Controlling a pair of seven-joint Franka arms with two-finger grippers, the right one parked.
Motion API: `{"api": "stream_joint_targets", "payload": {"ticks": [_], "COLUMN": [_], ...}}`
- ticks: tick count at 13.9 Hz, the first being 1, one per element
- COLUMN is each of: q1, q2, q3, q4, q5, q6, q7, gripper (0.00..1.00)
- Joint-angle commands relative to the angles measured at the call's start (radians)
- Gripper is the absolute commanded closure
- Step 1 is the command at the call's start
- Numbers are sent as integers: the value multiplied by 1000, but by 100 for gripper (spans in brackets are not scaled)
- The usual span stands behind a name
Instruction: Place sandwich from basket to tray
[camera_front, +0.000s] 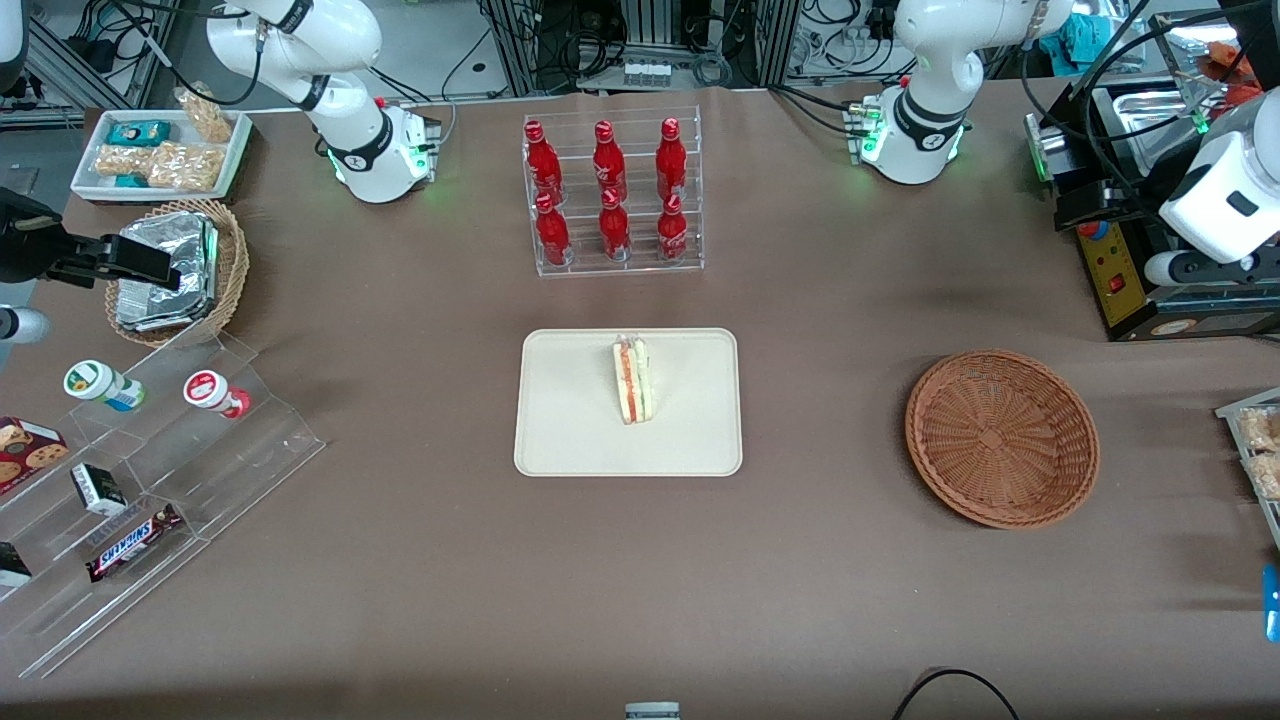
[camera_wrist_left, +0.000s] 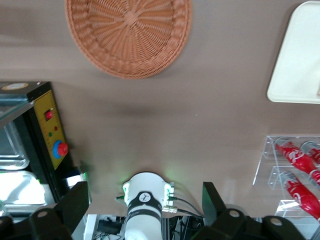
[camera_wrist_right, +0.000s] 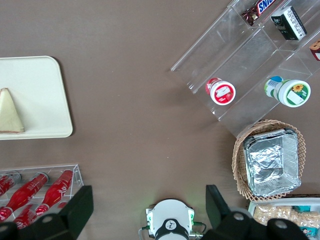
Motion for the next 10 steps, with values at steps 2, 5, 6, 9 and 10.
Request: {"api": "stream_joint_targets", "payload": {"ticks": [2,5,6,9,10], "q1": [18,11,-5,-8,-6], "q2": [4,5,2,-6,4], "q3": [-12,-16,-25,-25,-24], "q4": [33,27,24,7,13], "q5": [-3,67,92,89,87], "q6": [2,6,24,77,92], "q7": [6,7,3,5,3], "gripper": [0,0,0,0,0]}}
